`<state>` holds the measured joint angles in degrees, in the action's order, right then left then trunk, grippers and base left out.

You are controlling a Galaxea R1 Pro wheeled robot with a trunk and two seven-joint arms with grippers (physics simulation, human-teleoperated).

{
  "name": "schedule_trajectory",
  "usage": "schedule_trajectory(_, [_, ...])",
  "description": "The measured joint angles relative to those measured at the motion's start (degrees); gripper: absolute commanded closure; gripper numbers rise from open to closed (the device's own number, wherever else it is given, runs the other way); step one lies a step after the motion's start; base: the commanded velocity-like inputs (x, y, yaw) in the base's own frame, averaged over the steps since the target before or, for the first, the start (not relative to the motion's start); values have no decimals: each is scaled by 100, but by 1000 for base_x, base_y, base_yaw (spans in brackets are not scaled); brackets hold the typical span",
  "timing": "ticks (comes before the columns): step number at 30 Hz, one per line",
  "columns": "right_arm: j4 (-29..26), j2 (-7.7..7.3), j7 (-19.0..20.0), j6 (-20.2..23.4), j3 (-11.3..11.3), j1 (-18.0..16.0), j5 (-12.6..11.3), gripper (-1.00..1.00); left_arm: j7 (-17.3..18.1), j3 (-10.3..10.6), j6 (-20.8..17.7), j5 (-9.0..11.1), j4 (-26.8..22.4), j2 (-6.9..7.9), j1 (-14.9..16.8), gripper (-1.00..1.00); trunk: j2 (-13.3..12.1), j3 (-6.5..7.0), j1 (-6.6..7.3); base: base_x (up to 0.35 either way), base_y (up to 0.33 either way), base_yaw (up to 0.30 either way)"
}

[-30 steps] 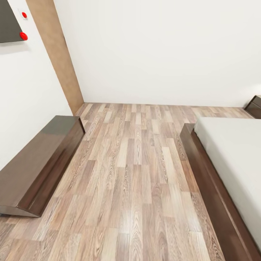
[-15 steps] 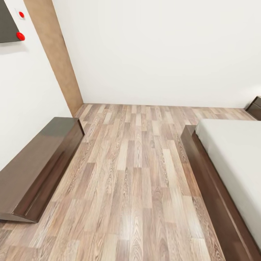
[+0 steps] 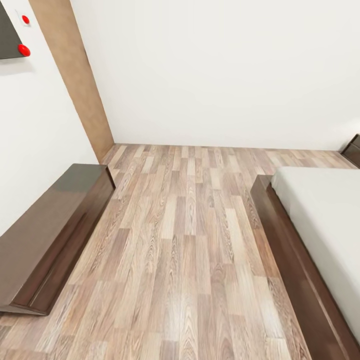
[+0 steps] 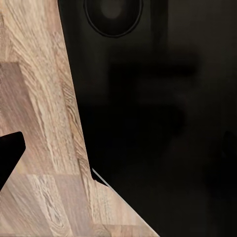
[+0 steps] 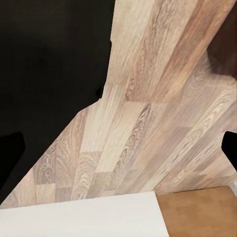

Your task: In the bedroom, move the book from the bed onto either nightstand, and place the two sandals side by side next to the bed.

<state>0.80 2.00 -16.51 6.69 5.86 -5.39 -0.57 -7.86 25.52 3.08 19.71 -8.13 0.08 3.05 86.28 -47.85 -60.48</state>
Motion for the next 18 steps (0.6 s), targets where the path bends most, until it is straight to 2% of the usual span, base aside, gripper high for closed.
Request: schedule_trajectory(18, [0,0,0,0,0,0,0,-100,0,0,0,0,2,0,0,-100,0,0,0,120,0,0])
